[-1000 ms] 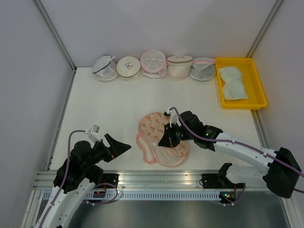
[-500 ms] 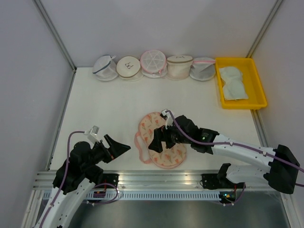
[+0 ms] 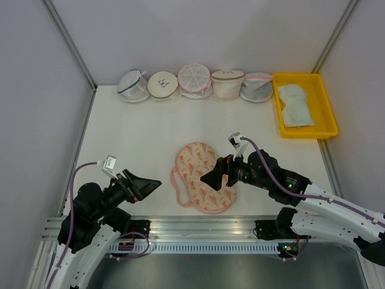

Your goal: Unzip the laundry bag and remove the bra

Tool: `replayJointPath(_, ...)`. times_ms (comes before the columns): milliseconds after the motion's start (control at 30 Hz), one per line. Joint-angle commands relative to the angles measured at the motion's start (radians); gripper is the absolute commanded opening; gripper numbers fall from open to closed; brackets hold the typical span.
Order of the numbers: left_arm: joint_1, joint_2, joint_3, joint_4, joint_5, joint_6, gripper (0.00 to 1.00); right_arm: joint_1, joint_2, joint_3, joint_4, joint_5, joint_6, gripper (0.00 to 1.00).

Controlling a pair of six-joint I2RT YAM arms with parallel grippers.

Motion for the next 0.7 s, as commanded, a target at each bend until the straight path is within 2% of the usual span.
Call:
replayJointPath(0,-0.001,0.029,0.068,0.106,0.053,0.092,0.99,0.005,-0.084,-0.006,-0.069,0.059,0.02,0.98)
replayJointPath(333,-0.001,0.161,0.142,0.162,0.129,0.186,0.99,0.005,-0.211,0.018,-0.175,0.136,0.036,0.98)
replayJointPath(667,-0.001,0.166,0.152,0.191,0.146,0.186,1.0,0.005,-0.216,0.037,-0.172,0.141,0.016,0.98)
